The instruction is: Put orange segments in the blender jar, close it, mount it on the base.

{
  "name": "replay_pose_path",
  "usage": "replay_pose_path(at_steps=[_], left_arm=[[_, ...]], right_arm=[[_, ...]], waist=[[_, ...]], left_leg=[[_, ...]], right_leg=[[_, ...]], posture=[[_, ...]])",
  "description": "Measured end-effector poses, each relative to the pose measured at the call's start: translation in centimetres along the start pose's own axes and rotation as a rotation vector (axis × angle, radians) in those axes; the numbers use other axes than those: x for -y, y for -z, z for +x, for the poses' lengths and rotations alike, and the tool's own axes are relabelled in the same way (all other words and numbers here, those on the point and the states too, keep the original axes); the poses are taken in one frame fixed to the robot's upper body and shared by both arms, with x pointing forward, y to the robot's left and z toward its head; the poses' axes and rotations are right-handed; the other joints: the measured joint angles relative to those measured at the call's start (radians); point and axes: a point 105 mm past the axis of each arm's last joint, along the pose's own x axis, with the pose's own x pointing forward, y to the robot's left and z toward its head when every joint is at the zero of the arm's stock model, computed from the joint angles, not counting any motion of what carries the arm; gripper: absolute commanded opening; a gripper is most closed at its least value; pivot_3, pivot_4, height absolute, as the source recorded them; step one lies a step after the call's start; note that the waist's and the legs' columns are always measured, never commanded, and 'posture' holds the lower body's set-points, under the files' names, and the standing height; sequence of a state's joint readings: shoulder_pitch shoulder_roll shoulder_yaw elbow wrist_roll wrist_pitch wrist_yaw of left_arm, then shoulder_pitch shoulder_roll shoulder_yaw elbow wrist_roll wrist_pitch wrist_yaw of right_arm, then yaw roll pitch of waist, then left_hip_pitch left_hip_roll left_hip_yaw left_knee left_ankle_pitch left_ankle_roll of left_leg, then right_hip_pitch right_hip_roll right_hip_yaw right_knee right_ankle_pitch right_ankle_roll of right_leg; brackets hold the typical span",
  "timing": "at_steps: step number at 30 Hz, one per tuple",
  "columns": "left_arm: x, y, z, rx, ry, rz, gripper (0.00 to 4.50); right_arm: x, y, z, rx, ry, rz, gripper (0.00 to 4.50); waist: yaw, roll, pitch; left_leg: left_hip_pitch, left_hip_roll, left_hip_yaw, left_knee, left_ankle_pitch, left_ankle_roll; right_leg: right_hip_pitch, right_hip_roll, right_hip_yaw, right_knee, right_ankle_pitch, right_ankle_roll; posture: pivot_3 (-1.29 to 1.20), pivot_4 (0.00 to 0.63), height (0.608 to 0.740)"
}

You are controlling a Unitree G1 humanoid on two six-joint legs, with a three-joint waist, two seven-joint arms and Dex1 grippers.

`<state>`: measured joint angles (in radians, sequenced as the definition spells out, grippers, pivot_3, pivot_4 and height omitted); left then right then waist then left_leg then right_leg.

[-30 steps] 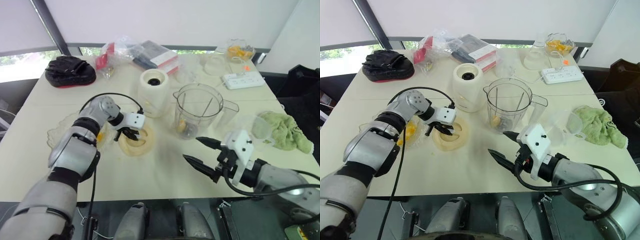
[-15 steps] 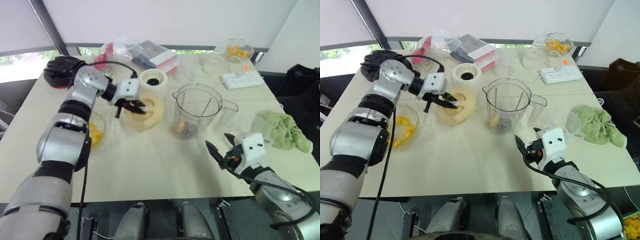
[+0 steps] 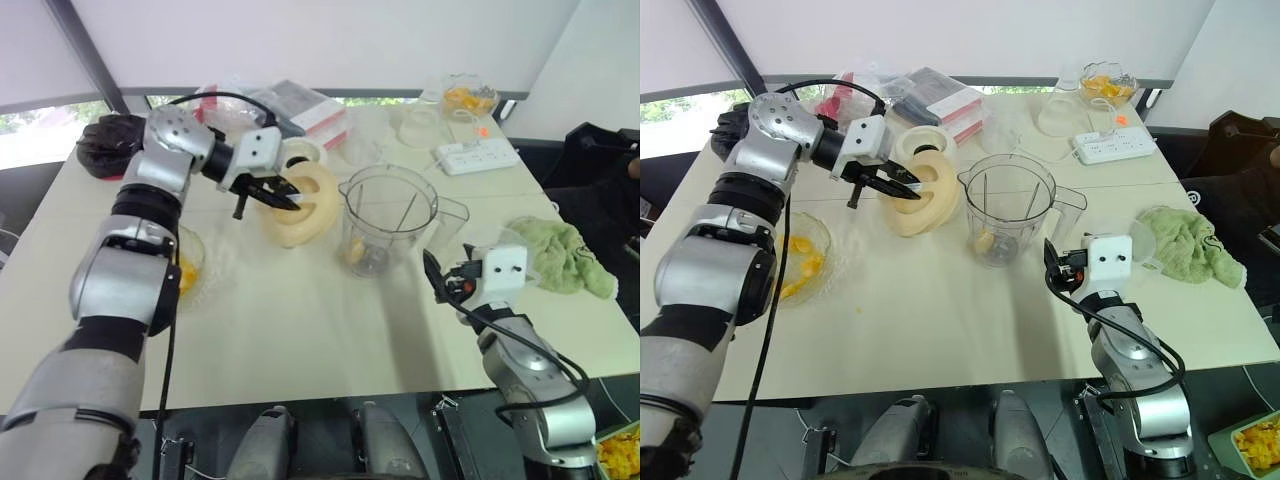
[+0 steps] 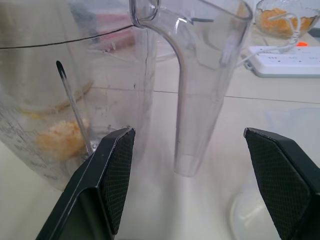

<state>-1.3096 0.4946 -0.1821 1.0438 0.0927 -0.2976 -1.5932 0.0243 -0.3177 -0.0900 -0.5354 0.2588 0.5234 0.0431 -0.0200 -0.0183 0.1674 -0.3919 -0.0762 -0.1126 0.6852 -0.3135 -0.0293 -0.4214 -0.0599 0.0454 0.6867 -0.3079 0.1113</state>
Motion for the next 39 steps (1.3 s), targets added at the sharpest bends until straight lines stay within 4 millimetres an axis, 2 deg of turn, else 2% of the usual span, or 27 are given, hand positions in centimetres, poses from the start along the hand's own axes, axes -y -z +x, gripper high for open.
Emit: replay_pose_path(at_steps=[6,11,18,21,23,24,26,32,35,39], left_arm=[[-0.1,-0.5,-0.5,0.001,-0.001,0.023,0.22],[-0.2,-0.7,-1.7,-0.004,-0.029,0.023,0.22],[-0.2,-1.0,-2.3,0.002,-0.043,0.025,0.22],[-0.2,-1.2,-2.3,0.018,-0.046,0.011,0.22],[-0.3,-1.3,-2.5,0.029,-0.052,-0.005,0.22],[-0.4,-1.4,-2.7,0.033,-0.057,-0.008,0.22],[-1.1,-2.3,-3.4,0.046,-0.076,-0.006,0.22],[-3.6,-5.9,-5.2,0.054,-0.119,0.046,0.22],[-4.5,-7.8,-4.9,0.077,-0.112,0.06,0.22],[-4.8,-9.8,-2.7,0.103,-0.05,0.08,0.22]], right_arm=[[0.1,-0.2,1.3,0.022,0.017,0.001,3.62],[0.6,-0.6,2.8,0.06,0.045,-0.018,3.62],[0.8,-0.1,4.0,0.066,0.066,-0.013,3.62],[0.6,0.0,4.1,0.07,0.066,-0.006,2.83],[0.4,0.1,4.3,0.072,0.064,0.003,1.74],[0.3,0.1,4.4,0.072,0.063,0.007,1.43],[-0.4,-0.5,4.6,0.098,0.045,0.018,1.43],[-0.5,-0.4,4.9,0.097,0.057,0.029,1.43],[-0.8,-0.5,5.1,0.104,0.059,0.038,1.43],[-1.2,-0.8,5.4,0.114,0.068,0.042,1.43]], waist=[[-0.001,0.0,0.0],[-0.01,0.0,0.0],[-0.024,0.0,0.0],[-0.026,0.0,0.0],[-0.025,0.0,0.0],[-0.025,0.0,0.0],[-0.024,0.0,0.0],[-0.026,0.0,0.0],[-0.027,0.0,0.0],[-0.028,0.0,0.0]], left_leg=[[0.0,0.0,0.0,0.0,0.0,0.0],[0.0,0.0,0.0,-0.001,0.0,0.0],[0.0,0.0,0.0,-0.001,0.0,-0.001],[0.0,0.0,0.0,-0.001,0.0,-0.001],[-0.001,0.0,0.0,-0.001,0.0,-0.001],[-0.001,0.0,0.0,-0.001,0.0,-0.001],[-0.001,0.0,0.0,-0.001,0.0,-0.001],[-0.001,0.0,0.0,-0.001,0.0,-0.001],[-0.001,0.0,0.0,-0.001,0.0,-0.001],[-0.001,0.0,0.001,-0.001,0.0,-0.001]], right_leg=[[0.0,0.0,0.0,0.0,0.0,0.0],[-0.002,-0.001,0.001,0.001,0.0,0.0],[-0.002,-0.001,0.001,0.001,0.0,0.0],[-0.003,-0.001,0.001,0.002,0.0,0.0],[-0.003,-0.001,0.001,0.002,0.0,0.0],[-0.003,-0.001,0.001,0.002,0.0,0.0],[-0.003,-0.001,0.001,0.002,0.0,0.0],[-0.003,-0.001,0.001,0.002,0.0,0.0],[-0.003,0.0,0.001,0.002,0.0,0.0],[-0.003,0.0,0.001,0.002,0.0,0.0]], posture=[[0.0,0.15,0.74],[0.0,0.15,0.74],[0.0,0.15,0.74],[0.0,0.15,0.74],[0.0,0.15,0.74],[0.0,0.15,0.74],[0.0,0.15,0.74],[0.0,0.15,0.74],[0.0,0.15,0.74],[0.0,0.15,0.74]])
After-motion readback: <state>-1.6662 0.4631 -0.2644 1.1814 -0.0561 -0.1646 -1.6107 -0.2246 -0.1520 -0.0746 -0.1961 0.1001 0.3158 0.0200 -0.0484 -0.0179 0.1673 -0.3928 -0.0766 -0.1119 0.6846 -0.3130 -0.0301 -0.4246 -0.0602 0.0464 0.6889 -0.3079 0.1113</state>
